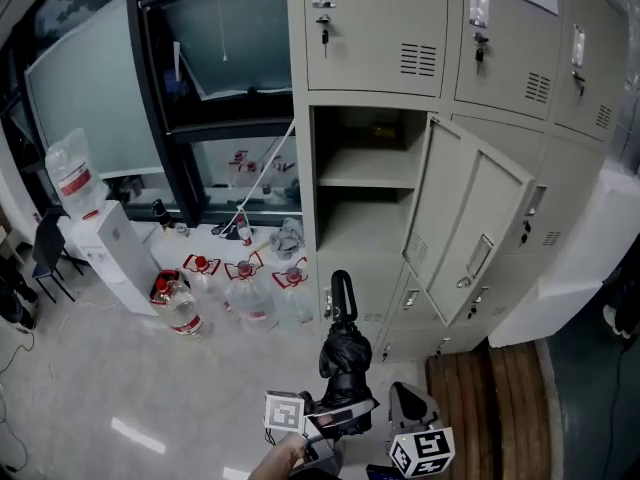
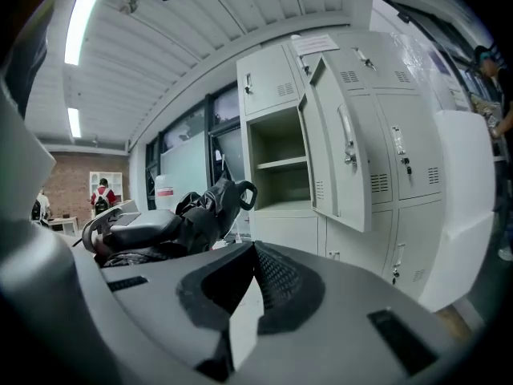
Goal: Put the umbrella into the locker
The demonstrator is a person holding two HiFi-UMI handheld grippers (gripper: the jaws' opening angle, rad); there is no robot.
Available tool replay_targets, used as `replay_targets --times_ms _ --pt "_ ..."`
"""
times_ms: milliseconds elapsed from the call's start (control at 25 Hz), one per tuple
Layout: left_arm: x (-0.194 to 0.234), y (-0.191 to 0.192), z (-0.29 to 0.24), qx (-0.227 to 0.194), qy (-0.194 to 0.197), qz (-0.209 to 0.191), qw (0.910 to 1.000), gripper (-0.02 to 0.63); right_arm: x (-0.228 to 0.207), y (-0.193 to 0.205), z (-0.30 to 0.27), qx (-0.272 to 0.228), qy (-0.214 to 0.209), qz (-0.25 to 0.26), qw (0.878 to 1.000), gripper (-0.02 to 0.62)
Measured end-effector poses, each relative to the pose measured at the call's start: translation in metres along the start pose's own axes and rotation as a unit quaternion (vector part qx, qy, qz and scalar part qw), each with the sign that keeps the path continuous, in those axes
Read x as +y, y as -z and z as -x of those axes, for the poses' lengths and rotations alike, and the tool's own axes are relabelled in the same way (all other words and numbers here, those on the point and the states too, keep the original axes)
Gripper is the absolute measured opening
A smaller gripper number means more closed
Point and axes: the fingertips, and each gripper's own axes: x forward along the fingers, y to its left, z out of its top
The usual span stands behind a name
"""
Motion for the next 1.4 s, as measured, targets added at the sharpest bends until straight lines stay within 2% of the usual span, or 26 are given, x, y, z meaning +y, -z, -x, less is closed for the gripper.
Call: replay_targets --times_ms 240,560,800,960,1400 --pt "0.044 -0.093 -0.029 0.023 0.009 0.022 0.9995 0.272 -0.039 -0.026 -0.096 0.017 0.018 -0.009 1.0 0.0" --pt "0.095 -0.175 -0.047 0.039 0.009 0.057 0.9976 0.272 -0.066 -0.045 -0.186 0.03 0.034 -0.009 0.999 0.0" --pt "0.113 -0.208 -0.057 0.042 0.018 0.066 0.9968 0.273 -0.08 -0.05 -0.214 0.037 0.047 -0.009 0.998 0.0" --pt "0.125 -0.222 -0.063 0.04 0.011 0.081 0.9959 0.272 -0.092 -0.059 -0.227 0.034 0.055 -0.005 0.998 0.001" --pt "0.137 -0.253 -0.081 0.029 0.022 0.089 0.9953 0.272 -0.109 -0.069 -0.257 0.021 0.042 -0.007 0.999 0.0"
